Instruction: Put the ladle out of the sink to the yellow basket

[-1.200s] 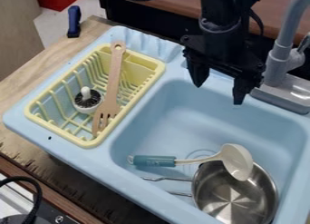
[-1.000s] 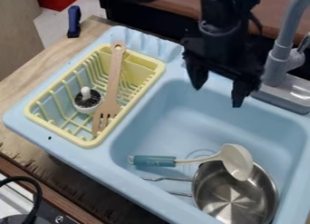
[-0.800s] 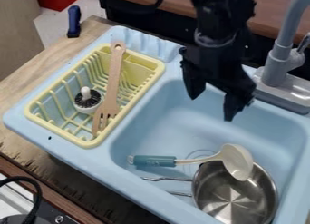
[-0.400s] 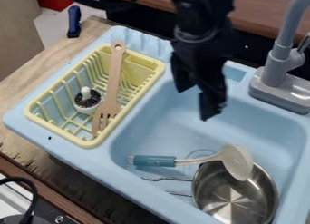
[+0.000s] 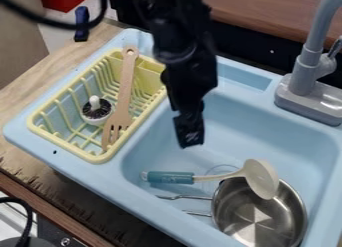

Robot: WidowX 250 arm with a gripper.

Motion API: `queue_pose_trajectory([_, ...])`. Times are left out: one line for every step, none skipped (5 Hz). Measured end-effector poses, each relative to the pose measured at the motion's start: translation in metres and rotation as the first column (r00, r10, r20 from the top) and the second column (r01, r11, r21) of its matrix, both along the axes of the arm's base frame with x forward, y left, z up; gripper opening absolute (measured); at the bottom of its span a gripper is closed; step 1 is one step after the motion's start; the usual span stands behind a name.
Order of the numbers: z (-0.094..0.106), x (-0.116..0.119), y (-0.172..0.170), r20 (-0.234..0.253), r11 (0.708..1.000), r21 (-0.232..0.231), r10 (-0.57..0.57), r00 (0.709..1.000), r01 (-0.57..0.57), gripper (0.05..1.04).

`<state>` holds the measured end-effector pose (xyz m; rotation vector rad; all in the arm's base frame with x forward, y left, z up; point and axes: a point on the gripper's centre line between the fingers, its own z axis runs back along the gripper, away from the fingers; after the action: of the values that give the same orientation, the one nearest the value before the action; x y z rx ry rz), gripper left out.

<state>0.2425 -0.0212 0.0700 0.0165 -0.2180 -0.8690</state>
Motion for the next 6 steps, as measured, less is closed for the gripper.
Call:
queue_pose_trajectory([-0.005,-0.004,0.004,0.007,0.998,0.004,-0.058,0.998,0.058,0.997])
queue_pose_trajectory([-0.016,-0.001,0.007,0.003,0.996,0.033,-0.087,0.996,0.087,0.997])
queue_pose_trajectory([-0.025,-0.003,0.004,0.014,0.991,0.038,-0.125,0.992,0.125,0.997])
queue_pose_trajectory([-0.026,-0.003,0.002,0.023,0.989,0.029,-0.147,0.989,0.146,0.997])
queue_pose_trajectory([-0.028,-0.004,0.002,0.020,0.988,0.028,-0.155,0.988,0.155,0.998])
queue_pose_trajectory([-0.039,-0.010,0.002,0.006,0.984,0.046,-0.170,0.985,0.170,0.998])
